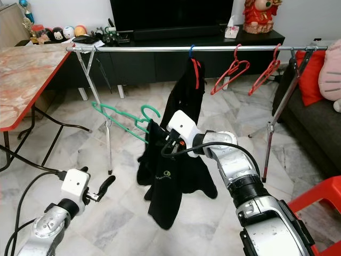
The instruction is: Hang hanger
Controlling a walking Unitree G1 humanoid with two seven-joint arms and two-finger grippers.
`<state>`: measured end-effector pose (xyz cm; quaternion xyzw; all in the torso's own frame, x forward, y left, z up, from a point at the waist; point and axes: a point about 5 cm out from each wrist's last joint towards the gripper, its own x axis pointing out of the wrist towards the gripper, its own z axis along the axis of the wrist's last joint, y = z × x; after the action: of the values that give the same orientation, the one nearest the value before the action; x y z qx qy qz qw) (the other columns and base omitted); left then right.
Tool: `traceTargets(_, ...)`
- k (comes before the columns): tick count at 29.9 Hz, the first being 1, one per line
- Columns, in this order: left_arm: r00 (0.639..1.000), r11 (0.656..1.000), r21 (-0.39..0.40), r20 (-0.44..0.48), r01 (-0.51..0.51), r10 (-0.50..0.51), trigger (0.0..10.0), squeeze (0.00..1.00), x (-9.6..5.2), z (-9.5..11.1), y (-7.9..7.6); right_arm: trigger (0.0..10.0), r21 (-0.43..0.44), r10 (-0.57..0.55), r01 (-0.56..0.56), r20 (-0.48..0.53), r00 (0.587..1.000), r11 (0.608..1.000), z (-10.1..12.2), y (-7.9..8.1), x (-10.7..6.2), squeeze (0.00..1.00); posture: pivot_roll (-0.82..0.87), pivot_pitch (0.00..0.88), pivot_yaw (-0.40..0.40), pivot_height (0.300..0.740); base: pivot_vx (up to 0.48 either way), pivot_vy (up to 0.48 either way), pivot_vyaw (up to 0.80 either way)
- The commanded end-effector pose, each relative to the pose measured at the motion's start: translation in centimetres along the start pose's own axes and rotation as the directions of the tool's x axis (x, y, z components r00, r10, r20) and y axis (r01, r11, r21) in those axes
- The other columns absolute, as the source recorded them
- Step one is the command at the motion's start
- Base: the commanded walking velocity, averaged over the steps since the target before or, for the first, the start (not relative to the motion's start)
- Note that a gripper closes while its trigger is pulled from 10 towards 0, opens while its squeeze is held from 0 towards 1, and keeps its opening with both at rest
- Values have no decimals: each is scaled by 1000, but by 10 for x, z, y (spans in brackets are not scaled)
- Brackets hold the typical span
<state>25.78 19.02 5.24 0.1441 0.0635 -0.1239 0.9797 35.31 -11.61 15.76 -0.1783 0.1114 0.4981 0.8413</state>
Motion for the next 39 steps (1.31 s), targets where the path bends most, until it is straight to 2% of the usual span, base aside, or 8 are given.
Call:
traceTargets(1,999,994,106,-13,-34,36,10000,0,4,-5,-2,0,-84,64,-58,78,995,995,28,7,4,0,-163,0,41,740,0,0,0)
traceTargets(6,1000,979,205,-1,12,-12,10000,0,8,-6,-12,0,-88,108,-97,126,986,991,44,19,14,0,-162,0,39,740,0,0,0)
traceTargets(10,999,980,196,31,36,-43,10000,0,11,-3,-17,0,-94,180,-166,164,970,982,57,40,27,0,-160,0,38,740,0,0,0)
traceTargets(15,998,976,217,58,24,-37,10000,0,13,0,-17,0,-91,199,-185,181,963,979,62,47,31,0,-157,0,36,740,0,0,0)
traceTargets(19,993,926,373,72,57,-90,10000,0,16,3,-21,0,-52,203,-196,224,953,979,76,65,48,0,-154,1,39,740,0,0,0)
traceTargets(26,993,925,377,87,44,-83,10000,0,16,3,-20,0,-30,226,-226,259,939,974,86,82,56,0,-154,6,42,740,0,0,0)
traceTargets(33,990,923,379,93,61,-104,10000,0,15,5,-20,0,7,143,-148,228,963,989,82,75,61,0,-154,6,42,740,0,0,0)
traceTargets(39,990,949,313,141,-44,-1,10000,0,21,14,-10,0,85,54,-72,205,977,994,84,74,68,0,-148,11,50,740,0,0,0)
